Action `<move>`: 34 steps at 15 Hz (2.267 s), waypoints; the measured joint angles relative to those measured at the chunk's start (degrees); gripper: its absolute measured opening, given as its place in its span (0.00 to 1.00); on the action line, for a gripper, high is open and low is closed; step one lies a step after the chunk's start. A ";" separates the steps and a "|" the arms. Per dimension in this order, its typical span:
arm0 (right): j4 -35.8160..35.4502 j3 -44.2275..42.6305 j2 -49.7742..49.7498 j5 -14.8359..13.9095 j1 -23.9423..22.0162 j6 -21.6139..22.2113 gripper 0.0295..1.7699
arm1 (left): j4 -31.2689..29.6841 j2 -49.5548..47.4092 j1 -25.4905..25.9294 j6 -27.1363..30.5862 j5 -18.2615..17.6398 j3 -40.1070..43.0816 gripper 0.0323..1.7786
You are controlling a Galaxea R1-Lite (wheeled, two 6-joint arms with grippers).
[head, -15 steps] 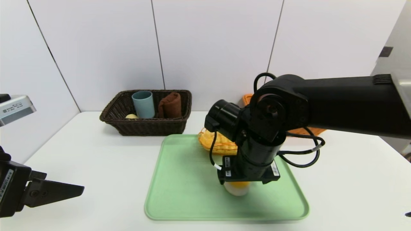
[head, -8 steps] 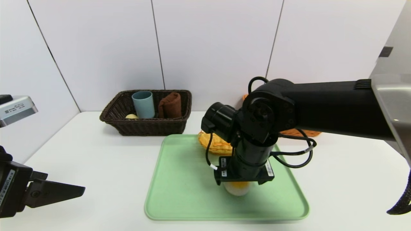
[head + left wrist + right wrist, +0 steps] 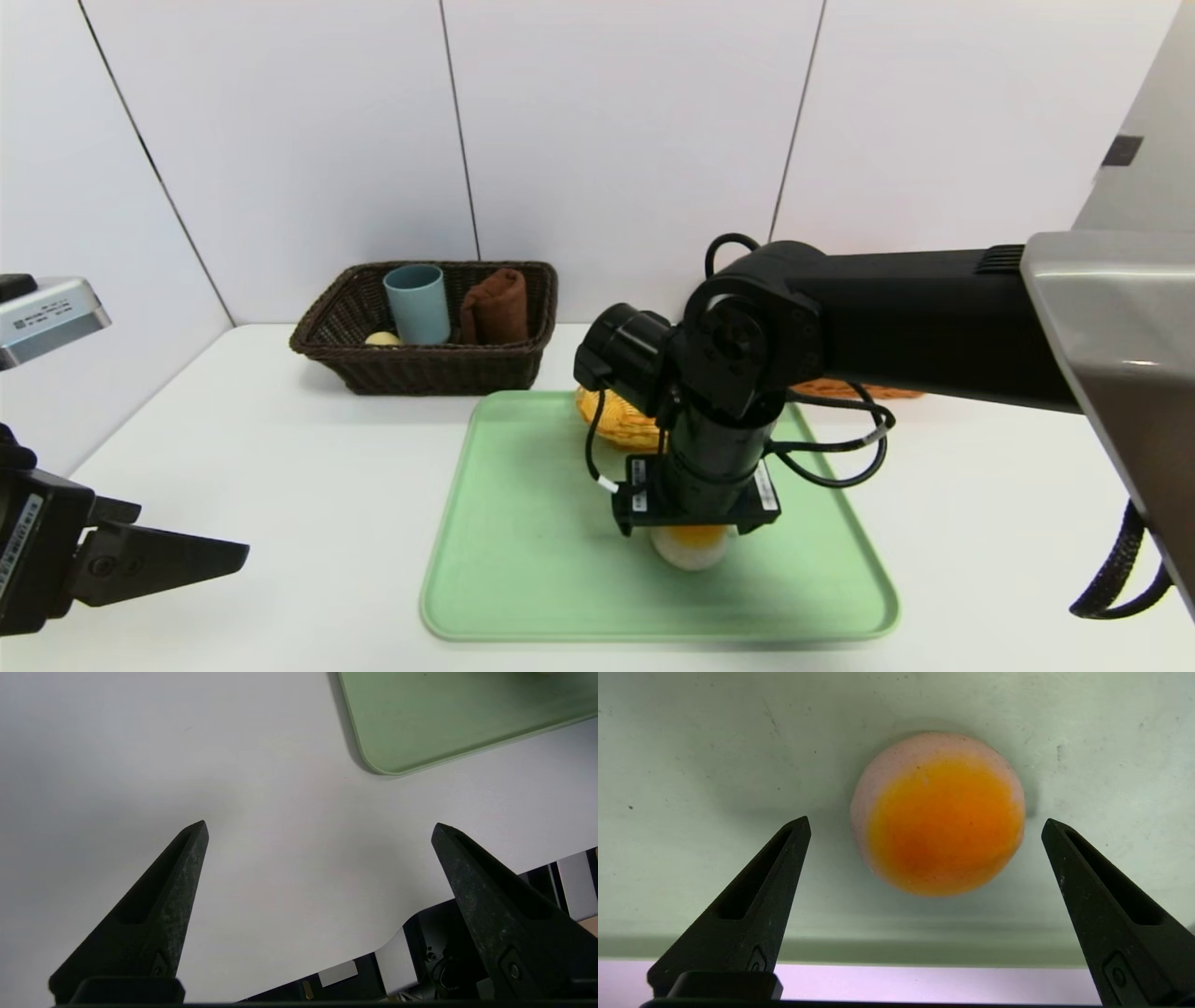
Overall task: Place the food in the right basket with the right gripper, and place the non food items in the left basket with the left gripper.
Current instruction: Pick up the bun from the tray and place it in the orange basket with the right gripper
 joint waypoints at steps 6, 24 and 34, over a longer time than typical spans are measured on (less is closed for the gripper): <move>0.05 -0.68 1.07 0.09 -0.11 0.11 0.69 | -0.06 0.06 -0.07 0.06 -0.05 -0.24 0.95; 0.41 -1.18 -4.86 3.30 -0.07 0.01 0.05 | -0.61 0.09 0.09 0.06 0.09 -0.49 0.95; -15.23 -3.08 -18.16 1.29 -15.52 -8.07 0.04 | -0.57 1.05 -0.39 -0.02 0.06 -0.10 0.95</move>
